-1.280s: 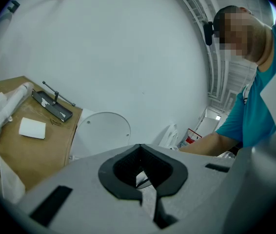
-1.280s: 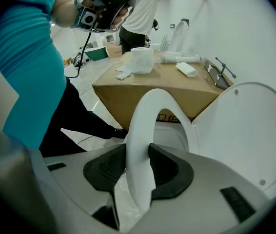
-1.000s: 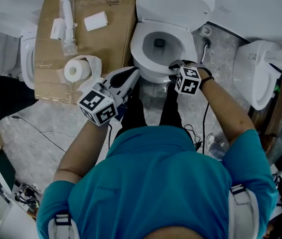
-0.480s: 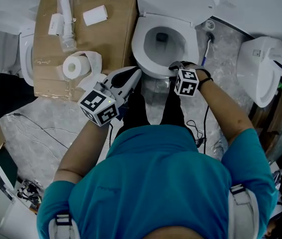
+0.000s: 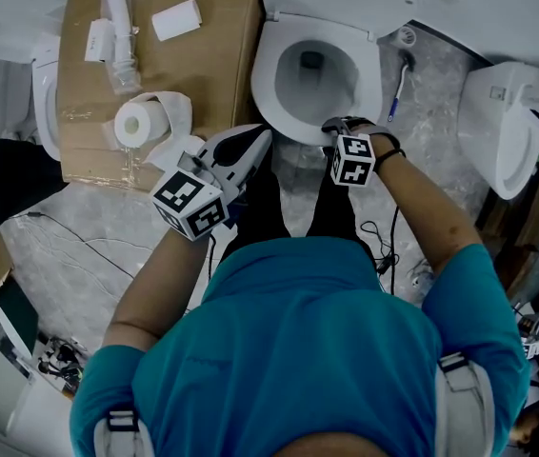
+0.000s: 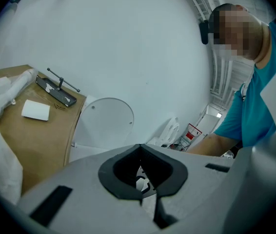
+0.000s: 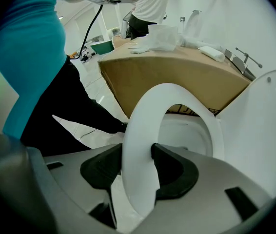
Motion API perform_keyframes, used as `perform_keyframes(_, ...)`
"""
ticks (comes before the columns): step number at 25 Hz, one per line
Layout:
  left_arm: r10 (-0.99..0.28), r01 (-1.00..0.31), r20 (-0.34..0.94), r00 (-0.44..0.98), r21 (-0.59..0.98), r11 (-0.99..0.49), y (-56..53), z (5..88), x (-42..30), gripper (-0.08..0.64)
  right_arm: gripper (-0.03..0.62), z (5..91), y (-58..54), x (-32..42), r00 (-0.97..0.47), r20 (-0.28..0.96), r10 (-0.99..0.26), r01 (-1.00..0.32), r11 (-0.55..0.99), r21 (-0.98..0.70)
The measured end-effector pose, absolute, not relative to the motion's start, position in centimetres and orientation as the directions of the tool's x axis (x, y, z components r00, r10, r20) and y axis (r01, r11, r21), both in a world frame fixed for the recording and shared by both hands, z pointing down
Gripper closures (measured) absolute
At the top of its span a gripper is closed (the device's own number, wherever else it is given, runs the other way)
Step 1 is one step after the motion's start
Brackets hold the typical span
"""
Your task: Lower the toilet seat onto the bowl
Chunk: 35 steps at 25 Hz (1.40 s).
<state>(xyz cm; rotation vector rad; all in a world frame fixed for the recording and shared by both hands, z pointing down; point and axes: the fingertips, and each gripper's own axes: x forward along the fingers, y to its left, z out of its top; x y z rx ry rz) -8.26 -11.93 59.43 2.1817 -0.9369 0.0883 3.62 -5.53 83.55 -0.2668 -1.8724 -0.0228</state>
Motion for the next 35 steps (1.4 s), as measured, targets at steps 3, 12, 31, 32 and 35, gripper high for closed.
perform_keyframes(3, -0.590, -0.645, 0.336, 0.734, 0.616, -0.452, -11.7, 59.9, -8.0, 0.557, 0.393, 84.5, -5.0, 3.7, -0.284, 0.944, 0.167, 0.199, 0.974, -0.112)
perform_keyframes(12, -0.576, -0.641, 0.352, 0.738, 0.633, -0.435, -10.9, 61.6, -8.0, 0.557, 0.385, 87.8, -3.6, 3.7, -0.268, 0.955, 0.124, 0.214, 0.975, -0.066)
perform_keyframes(31, -0.546, -0.634, 0.375, 0.750, 0.643, -0.429, -9.9, 64.9, -8.0, 0.557, 0.365, 94.2, -1.2, 3.6, -0.228, 0.964, 0.135, 0.229, 0.970, -0.081)
perform_keyframes(32, -0.545, -0.633, 0.375, 0.750, 0.645, -0.428, -9.9, 65.1, -8.0, 0.557, 0.364, 94.6, -1.2, 3.6, -0.225, 0.965, 0.135, 0.228, 0.970, -0.083)
perform_keyframes(35, -0.543, -0.631, 0.375, 0.751, 0.649, -0.425, -9.8, 65.6, -8.0, 0.557, 0.362, 95.5, -0.9, 3.6, -0.217, 0.966, 0.139, 0.226, 0.970, -0.088)
